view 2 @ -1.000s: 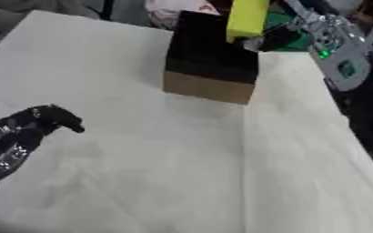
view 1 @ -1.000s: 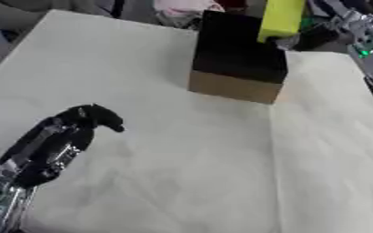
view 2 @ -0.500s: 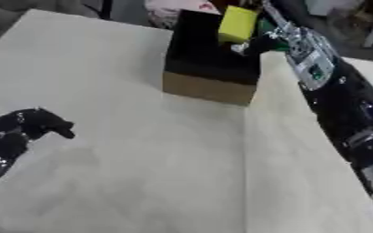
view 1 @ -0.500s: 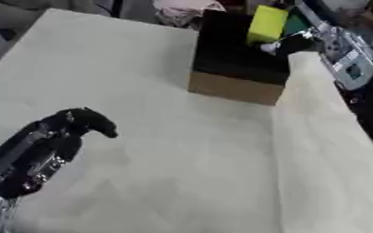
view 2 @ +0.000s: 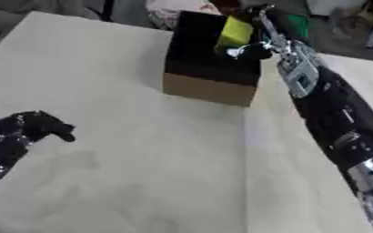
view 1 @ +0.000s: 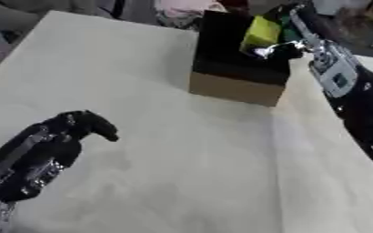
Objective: Pick up objects on the table and place them in the box.
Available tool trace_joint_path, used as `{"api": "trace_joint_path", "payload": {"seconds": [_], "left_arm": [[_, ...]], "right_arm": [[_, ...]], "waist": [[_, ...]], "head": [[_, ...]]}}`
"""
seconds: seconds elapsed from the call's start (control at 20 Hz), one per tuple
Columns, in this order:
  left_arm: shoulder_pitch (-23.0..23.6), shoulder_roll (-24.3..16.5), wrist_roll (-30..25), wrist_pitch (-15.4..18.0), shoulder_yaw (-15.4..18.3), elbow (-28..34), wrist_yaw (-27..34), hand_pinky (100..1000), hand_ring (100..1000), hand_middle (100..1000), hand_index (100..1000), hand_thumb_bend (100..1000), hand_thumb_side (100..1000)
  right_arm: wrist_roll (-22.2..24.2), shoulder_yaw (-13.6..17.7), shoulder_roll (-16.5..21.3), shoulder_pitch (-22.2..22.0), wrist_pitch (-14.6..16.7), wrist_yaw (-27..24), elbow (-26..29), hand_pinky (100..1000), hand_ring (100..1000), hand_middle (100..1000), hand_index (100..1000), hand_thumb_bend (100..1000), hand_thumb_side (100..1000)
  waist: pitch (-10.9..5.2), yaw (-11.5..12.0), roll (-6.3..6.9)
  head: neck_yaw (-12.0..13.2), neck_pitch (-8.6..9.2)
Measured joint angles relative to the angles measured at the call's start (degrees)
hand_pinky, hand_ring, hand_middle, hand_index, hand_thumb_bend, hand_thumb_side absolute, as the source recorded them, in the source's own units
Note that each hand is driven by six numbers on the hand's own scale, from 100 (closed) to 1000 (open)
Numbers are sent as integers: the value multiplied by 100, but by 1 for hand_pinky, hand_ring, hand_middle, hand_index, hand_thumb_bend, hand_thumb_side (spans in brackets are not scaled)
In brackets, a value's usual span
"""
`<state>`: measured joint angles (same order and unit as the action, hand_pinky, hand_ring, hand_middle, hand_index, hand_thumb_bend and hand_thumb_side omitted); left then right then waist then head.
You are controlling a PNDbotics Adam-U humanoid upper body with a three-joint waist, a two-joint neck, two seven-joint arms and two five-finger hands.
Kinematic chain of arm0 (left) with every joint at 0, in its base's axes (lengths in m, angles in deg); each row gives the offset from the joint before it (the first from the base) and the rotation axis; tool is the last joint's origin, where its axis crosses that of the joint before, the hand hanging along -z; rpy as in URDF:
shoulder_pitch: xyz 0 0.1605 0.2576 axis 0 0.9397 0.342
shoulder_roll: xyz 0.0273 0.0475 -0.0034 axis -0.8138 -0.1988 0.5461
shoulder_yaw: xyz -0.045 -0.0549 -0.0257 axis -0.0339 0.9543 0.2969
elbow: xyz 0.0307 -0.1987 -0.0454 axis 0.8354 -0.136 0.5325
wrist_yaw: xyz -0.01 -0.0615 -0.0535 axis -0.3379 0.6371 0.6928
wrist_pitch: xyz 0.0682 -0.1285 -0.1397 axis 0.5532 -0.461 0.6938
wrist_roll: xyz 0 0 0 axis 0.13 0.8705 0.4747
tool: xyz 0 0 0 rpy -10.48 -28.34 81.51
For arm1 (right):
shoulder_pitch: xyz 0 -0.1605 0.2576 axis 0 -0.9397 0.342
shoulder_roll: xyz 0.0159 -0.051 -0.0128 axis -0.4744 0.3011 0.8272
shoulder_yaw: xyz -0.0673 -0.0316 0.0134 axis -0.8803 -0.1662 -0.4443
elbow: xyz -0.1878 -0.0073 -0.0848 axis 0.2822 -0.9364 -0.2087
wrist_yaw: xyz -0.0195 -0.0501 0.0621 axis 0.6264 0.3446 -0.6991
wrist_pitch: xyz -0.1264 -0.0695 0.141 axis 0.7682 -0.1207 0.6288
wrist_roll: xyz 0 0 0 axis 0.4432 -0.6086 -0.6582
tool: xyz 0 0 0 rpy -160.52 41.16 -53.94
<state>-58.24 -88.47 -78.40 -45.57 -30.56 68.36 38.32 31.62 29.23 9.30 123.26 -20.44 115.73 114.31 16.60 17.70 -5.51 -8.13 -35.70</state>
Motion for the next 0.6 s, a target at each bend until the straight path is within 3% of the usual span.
{"api": "trace_joint_path", "payload": {"seconds": [0.2, 0.4, 0.6], "left_arm": [[0, 0, -9, 2, 0, 0, 16, 899, 718, 697, 807, 134, 664], [2, 0, -10, 1, 0, 0, 18, 899, 717, 697, 807, 138, 663], [12, 0, -10, 2, 0, 0, 18, 898, 716, 697, 807, 138, 663]], "right_arm": [[-26, 41, 0, -11, 25, 53, -62, 797, 970, 827, 901, 736, 281], [-21, 50, 7, -51, 17, -29, -68, 832, 1000, 856, 928, 812, 300], [51, 62, 53, -98, -72, -297, 39, 836, 1000, 856, 930, 802, 293]], "waist": [[-7, -9, 9], [-44, -53, 12], [-58, -115, 38]], "head": [[19, 0], [58, -3], [83, -10]]}}
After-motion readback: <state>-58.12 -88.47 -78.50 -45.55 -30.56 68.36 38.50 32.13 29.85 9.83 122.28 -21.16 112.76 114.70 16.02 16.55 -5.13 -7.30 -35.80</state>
